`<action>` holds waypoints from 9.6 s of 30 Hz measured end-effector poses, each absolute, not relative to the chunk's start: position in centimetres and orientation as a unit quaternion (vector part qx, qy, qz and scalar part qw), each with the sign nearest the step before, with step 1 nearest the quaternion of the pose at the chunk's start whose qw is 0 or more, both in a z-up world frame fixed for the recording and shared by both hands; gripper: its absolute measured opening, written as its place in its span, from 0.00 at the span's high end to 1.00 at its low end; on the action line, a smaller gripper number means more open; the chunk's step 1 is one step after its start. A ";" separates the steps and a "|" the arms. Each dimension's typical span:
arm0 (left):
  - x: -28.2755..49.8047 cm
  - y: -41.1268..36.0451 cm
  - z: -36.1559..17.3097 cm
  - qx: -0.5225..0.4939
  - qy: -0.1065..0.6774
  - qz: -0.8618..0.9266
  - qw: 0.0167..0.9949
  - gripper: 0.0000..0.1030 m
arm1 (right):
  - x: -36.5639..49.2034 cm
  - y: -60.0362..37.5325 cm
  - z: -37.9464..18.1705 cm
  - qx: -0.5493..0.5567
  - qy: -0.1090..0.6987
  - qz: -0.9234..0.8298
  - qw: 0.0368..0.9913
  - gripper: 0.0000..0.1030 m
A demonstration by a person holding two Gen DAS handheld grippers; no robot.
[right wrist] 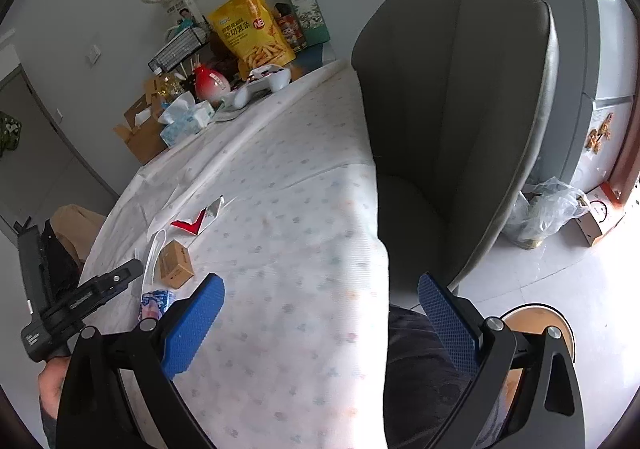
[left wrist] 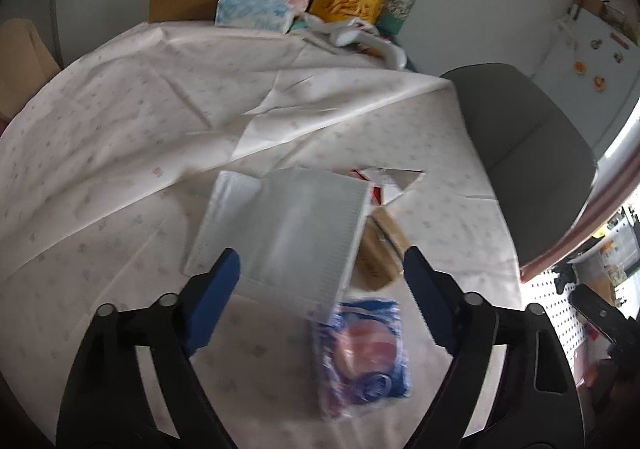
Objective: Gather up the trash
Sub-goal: 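Grasp the white face mask with the left tool, then grasp the small brown cardboard box with the right tool, then carry the white mask and brown box with both tools to the bin, then open the right tool over the bin while the left tool opens to drop the mask, then move both open tools back over the table trash, then grasp the blue-and-pink packet with the left tool, then lower the right tool onto the red-and-white paper wrapper and grasp it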
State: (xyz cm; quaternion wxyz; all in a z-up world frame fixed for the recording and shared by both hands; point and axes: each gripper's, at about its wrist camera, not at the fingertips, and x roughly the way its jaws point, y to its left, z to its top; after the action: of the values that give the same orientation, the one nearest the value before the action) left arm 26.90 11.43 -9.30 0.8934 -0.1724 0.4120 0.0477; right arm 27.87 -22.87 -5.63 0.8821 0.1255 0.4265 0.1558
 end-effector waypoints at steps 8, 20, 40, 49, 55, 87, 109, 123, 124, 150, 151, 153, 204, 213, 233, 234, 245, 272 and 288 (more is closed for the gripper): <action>28.5 11.3 -11.2 -0.136 0.432 0.073 0.889 0.30 | 28.4 -22.4 -6.4 0.124 0.438 0.158 0.876 0.07; 25.0 15.0 -8.9 -0.159 0.397 0.112 0.897 0.96 | 29.2 -16.9 -6.7 0.105 0.442 0.211 0.866 0.08; 20.7 19.7 -7.8 -0.193 0.375 0.151 0.894 0.96 | 32.2 -3.0 -8.5 -0.022 0.458 0.288 0.841 0.36; 21.3 17.0 -7.2 -0.183 0.372 0.122 0.902 0.96 | 30.4 -6.2 -7.5 0.004 0.458 0.317 0.830 0.69; 23.0 12.7 -6.3 -0.167 0.370 0.073 0.911 0.96 | 29.1 -11.8 -6.1 0.043 0.446 0.290 0.846 0.69; 28.5 -17.3 -8.2 -0.039 0.429 -0.191 0.882 0.96 | 22.8 -42.6 -8.3 0.160 0.435 0.033 0.886 0.68; 27.7 -27.7 -10.3 0.035 0.467 -0.252 0.847 0.96 | 18.7 -54.2 -11.7 0.251 0.418 -0.052 0.871 0.36; 26.5 -35.1 -14.2 0.080 0.521 -0.308 0.792 0.96 | 14.6 -58.2 -10.0 0.245 0.401 -0.094 0.878 0.30; 26.4 -35.5 -14.6 0.083 0.525 -0.310 0.788 0.96 | 14.4 -58.4 -10.1 0.246 0.402 -0.095 0.877 0.30; 27.5 -24.7 -7.1 0.008 0.453 -0.227 0.862 0.12 | 16.1 -53.8 -9.0 0.245 0.382 -0.047 0.890 0.07; 27.4 -23.4 -6.7 0.004 0.448 -0.217 0.867 0.12 | 16.4 -53.1 -8.7 0.243 0.377 -0.040 0.893 0.07; 27.3 -21.4 -6.2 -0.004 0.442 -0.200 0.874 0.11 | 17.1 -51.9 -8.3 0.241 0.375 -0.029 0.895 0.07; 22.3 6.2 -10.3 -0.137 0.399 0.110 0.900 0.75 | 25.4 -21.8 -5.1 0.064 0.419 0.190 0.885 0.07; 20.7 10.7 -8.2 -0.174 0.365 0.131 0.905 0.75 | 26.8 -17.2 -4.9 0.040 0.421 0.215 0.880 0.07; 19.0 19.3 -8.5 -0.223 0.339 0.204 0.891 0.75 | 33.8 -6.4 -5.9 -0.022 0.428 0.256 0.867 0.07; 19.1 19.5 -8.6 -0.225 0.340 0.205 0.890 0.75 | 34.3 -5.9 -6.0 -0.026 0.428 0.255 0.867 0.07; 19.6 20.3 -9.5 -0.231 0.346 0.215 0.883 0.75 | 37.8 -3.4 -8.8 -0.038 0.459 0.279 0.843 0.90; 20.8 19.9 -10.0 -0.237 0.342 0.202 0.887 0.75 | 37.4 -2.0 -8.9 -0.078 0.439 0.272 0.853 0.07; 20.7 21.3 -10.8 -0.258 0.339 0.196 0.883 0.75 | 38.8 0.9 -10.0 -0.127 0.436 0.269 0.849 0.54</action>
State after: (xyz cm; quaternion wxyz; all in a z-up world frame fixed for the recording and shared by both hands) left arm 20.71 21.28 -10.75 0.8832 -0.2576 0.3391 0.1964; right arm 38.75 0.92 -10.03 0.8492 -0.1274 0.4362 0.2690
